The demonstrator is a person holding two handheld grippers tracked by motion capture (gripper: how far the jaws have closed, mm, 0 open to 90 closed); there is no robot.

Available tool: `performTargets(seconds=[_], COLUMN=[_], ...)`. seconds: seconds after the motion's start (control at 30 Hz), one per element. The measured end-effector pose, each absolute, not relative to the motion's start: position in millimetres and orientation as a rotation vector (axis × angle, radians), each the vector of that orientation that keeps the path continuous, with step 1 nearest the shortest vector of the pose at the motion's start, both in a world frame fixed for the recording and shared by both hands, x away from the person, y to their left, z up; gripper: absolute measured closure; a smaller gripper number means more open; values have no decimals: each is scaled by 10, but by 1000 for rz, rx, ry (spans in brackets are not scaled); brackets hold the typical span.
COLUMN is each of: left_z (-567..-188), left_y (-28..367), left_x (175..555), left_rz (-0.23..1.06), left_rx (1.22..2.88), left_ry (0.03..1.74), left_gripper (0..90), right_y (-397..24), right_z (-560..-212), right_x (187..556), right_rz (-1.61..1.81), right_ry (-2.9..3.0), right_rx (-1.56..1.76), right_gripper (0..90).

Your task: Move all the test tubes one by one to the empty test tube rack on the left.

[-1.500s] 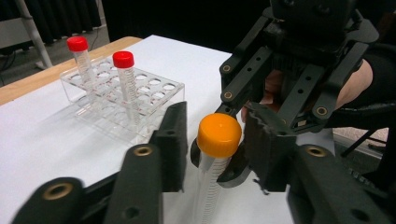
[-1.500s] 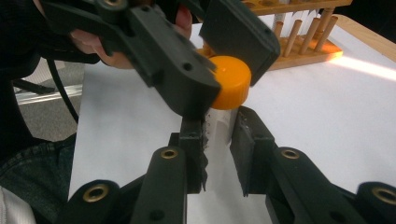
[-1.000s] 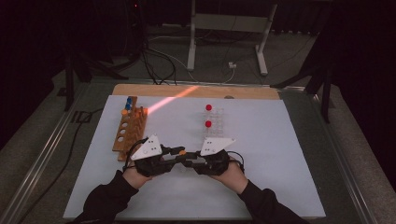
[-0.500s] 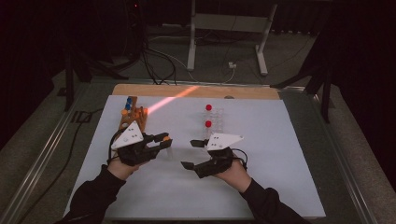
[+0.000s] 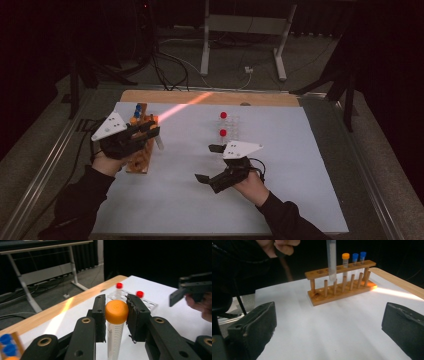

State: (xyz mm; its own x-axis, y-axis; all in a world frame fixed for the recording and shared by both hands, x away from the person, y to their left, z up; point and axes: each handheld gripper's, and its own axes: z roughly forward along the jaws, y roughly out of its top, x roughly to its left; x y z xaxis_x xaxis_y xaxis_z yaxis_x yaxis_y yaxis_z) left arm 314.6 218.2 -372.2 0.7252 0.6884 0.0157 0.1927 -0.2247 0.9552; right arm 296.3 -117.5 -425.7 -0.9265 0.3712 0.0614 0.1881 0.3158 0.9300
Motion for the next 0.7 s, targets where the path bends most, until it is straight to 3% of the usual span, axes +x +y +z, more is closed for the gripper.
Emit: performTargets(seconds=[0.7], left_z=[-3669], left_y=[2689], left_x=[3379], left_rz=[654], left_rx=[1725], left_ry=[871], left_gripper=[716], right_y=[-1183], right_z=[-4245], right_x=[2953], right_rz=[1645], right_ry=[2419], right_rx=[492], right_gripper=[0])
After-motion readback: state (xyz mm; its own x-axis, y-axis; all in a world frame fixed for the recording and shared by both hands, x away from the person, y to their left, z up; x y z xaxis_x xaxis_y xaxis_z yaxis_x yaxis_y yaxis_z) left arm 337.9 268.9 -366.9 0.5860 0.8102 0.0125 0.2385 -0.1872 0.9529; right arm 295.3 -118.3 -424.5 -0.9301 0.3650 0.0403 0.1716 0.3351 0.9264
